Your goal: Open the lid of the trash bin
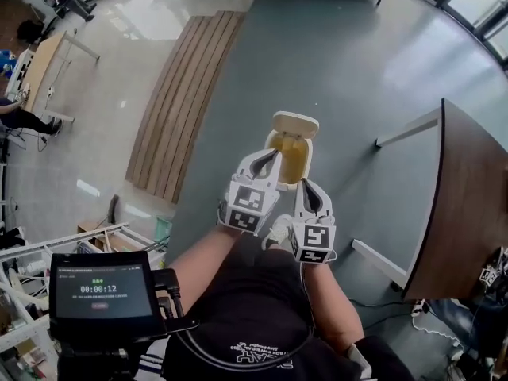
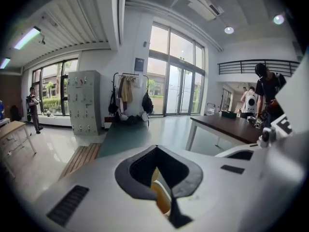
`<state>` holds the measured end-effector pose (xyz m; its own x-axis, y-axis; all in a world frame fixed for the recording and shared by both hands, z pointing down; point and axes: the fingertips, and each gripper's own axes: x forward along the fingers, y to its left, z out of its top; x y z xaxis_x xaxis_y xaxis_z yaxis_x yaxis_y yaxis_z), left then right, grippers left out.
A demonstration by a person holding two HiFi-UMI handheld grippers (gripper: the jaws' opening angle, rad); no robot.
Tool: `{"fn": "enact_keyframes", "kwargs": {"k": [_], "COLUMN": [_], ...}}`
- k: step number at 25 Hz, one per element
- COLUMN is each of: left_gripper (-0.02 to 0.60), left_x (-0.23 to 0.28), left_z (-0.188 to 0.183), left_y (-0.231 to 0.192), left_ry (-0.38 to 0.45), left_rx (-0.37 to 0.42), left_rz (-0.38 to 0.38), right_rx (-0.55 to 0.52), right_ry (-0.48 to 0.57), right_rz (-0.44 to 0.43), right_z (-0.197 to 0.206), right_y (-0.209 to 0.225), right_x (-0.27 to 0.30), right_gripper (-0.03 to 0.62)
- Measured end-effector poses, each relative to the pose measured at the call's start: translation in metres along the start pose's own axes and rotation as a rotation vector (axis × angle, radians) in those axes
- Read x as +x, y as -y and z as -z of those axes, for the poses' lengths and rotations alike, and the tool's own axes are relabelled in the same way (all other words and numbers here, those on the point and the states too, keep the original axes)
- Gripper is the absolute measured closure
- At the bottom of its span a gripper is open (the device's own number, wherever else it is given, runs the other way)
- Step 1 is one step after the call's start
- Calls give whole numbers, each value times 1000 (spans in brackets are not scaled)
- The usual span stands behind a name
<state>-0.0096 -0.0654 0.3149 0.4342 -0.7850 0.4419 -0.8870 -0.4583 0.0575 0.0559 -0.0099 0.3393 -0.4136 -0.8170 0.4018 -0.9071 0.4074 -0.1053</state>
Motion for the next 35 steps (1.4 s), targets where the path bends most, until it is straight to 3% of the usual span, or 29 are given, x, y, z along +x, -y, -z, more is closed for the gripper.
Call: {"fn": "enact_keyframes", "kwargs": {"k": [3, 10, 14, 16, 21, 27, 35], "left_gripper": [581, 581, 581, 581, 581, 581, 581], "left_x": [-38, -36, -133, -153, -147, -221, -257], "left_z": [-17, -14, -3, -4, -4, 31, 33], "left_y": [9, 20, -1, -5, -8, -21, 14], "left_ry": [47, 72, 95, 106, 100, 108, 124], "left_rx": [-17, 12, 60, 60, 59, 49, 34], "left_rz": [5, 0, 15, 27, 10, -5, -9], "right_rx": [-60, -111, -113, -109, -75, -82, -114], "right_ry": [30, 74, 100, 108, 123, 145, 161], "right_rz": [-29, -30, 41, 66, 77, 88, 136], "right_z": [-22, -42, -57, -62, -60, -34, -36], "right_y": [-25, -21, -87, -97, -89, -158, -143], "right_x": [-23, -17, -62, -74, -76, -128, -178], "right_gripper": [589, 589, 589, 589, 589, 590, 590]}}
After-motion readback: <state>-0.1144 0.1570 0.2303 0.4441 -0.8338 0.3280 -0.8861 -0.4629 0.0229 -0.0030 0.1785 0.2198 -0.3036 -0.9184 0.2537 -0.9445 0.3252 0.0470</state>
